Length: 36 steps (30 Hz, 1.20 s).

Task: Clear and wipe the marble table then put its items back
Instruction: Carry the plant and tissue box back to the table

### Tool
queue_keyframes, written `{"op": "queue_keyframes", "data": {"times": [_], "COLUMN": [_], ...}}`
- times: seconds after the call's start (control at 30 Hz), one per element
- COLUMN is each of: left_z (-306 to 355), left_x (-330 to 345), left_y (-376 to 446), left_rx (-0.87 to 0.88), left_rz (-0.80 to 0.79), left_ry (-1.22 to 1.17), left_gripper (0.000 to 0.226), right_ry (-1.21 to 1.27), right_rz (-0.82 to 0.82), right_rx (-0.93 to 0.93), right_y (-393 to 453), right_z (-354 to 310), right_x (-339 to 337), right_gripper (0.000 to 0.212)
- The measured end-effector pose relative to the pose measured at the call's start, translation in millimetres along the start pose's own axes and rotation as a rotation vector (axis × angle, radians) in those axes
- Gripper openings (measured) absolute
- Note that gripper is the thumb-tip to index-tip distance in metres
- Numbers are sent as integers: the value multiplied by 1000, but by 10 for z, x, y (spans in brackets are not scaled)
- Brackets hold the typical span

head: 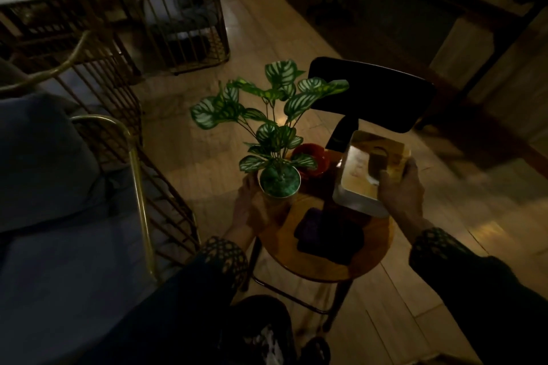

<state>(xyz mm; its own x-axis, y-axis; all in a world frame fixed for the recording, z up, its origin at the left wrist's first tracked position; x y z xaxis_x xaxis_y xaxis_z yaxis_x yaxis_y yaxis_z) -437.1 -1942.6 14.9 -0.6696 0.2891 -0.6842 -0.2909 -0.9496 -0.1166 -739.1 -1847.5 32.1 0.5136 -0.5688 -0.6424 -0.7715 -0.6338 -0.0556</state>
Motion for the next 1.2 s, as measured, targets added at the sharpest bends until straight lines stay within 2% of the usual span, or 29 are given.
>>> {"op": "queue_keyframes", "data": {"times": [0.17, 0.27, 0.33, 0.47, 0.6, 0.73, 0.87, 1.0, 1.1, 1.2], "left_z": [-8, 12, 43, 4, -229, -601, -920, -1190, -1382, -1568], "left_x": [176, 252, 246, 57, -243, -615, -986, -1299, -1536, -1629], "left_y": [121, 118, 107, 37, -284, -745, -1393, -2068, -2746, -3560], "left_rx": [-71, -110, -90, -96, -114, -140, -227, -321, -403, -499], "left_rz": [60, 66, 92, 164, 268, 418, 611, 724, 821, 932], "left_ry": [-245, -353, -374, -353, -327, -231, -244, -287, -192, -166], "left_gripper": [119, 107, 102, 123, 110, 95, 93, 93, 98, 106], "right_ry": [9, 11, 7, 25, 78, 26, 93, 74, 55, -7], "right_rz": [-41, -83, -93, -156, -262, -347, -592, -767, -869, -934], "right_rx": [-4, -25, -60, -173, -276, -360, -455, -558, -679, -766], "right_y": [-106, -227, -302, -419, -555, -810, -1204, -1782, -2329, -2949], "right_z": [88, 142, 112, -83, -463, -712, -920, -1231, -1367, -1427], "right_x": [-186, -250, -274, -226, -26, 289, 718, 1066, 1202, 1283], "right_gripper": [60, 64, 61, 54, 52, 58, 53, 33, 28, 43]}}
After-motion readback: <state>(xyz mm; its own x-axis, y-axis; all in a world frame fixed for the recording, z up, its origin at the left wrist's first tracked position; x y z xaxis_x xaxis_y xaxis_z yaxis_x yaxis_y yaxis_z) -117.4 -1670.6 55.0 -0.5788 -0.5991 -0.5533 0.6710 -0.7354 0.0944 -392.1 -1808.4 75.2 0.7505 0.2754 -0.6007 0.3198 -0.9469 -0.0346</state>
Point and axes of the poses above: each hand's wrist, its own y-axis towards the middle knuckle, its own x-axis out of the palm, z = x × y, the point moved 4 cm from there along y, towards the middle knuckle, and after that the axes turned 3 degrees about -y, right-handed, at the moved point
